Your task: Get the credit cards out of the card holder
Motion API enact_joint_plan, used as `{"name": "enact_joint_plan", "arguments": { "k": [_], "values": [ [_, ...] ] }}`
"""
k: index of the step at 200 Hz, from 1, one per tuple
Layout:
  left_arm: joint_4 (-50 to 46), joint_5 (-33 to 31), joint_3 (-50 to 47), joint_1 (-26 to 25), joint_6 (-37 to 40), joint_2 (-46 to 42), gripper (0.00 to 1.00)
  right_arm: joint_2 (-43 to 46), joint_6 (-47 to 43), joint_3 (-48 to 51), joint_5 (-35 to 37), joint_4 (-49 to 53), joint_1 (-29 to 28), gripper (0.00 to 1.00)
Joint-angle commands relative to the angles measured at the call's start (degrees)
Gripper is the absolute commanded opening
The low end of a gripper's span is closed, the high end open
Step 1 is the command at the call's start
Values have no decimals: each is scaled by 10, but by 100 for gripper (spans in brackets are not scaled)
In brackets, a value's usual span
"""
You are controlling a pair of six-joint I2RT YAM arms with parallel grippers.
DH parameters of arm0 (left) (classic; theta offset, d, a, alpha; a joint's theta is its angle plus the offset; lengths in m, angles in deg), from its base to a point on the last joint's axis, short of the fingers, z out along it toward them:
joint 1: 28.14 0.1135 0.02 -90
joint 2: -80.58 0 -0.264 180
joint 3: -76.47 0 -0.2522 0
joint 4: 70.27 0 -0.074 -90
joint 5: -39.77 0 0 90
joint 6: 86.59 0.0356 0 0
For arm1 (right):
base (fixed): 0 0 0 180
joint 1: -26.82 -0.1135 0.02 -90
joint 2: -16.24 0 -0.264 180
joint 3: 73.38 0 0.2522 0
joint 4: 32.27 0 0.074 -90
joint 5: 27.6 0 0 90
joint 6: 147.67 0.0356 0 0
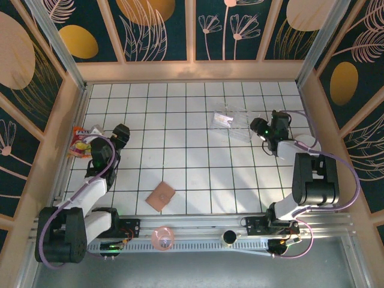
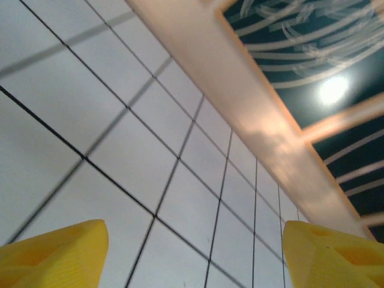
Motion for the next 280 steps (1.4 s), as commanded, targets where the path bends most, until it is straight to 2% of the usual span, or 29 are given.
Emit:
{"name": "enact_joint_plan", "arguments": {
  "k": [1,36,108,169,225,280],
  "values": [
    [36,92,-18,1,-7,16,72,-9,-8,-11,-17,14,-4,53],
    [39,117,-22,1,6,23,61,-27,-10,-14,-14,11,-11,47],
    [25,140,-19,0,16,10,61,-67,-5,-41,-13,30,-21,34],
    [-2,149,-10,-10,27,-2,62,-91,-35,-52,-33,58,-44,25],
    [-26,155,-5,-17,40,-20,63,-98,-61,-57,-28,76,-91,22],
    [-54,154,-5,-33,44,-43,63,-100,-19,-53,13,69,-177,22]
  ]
}}
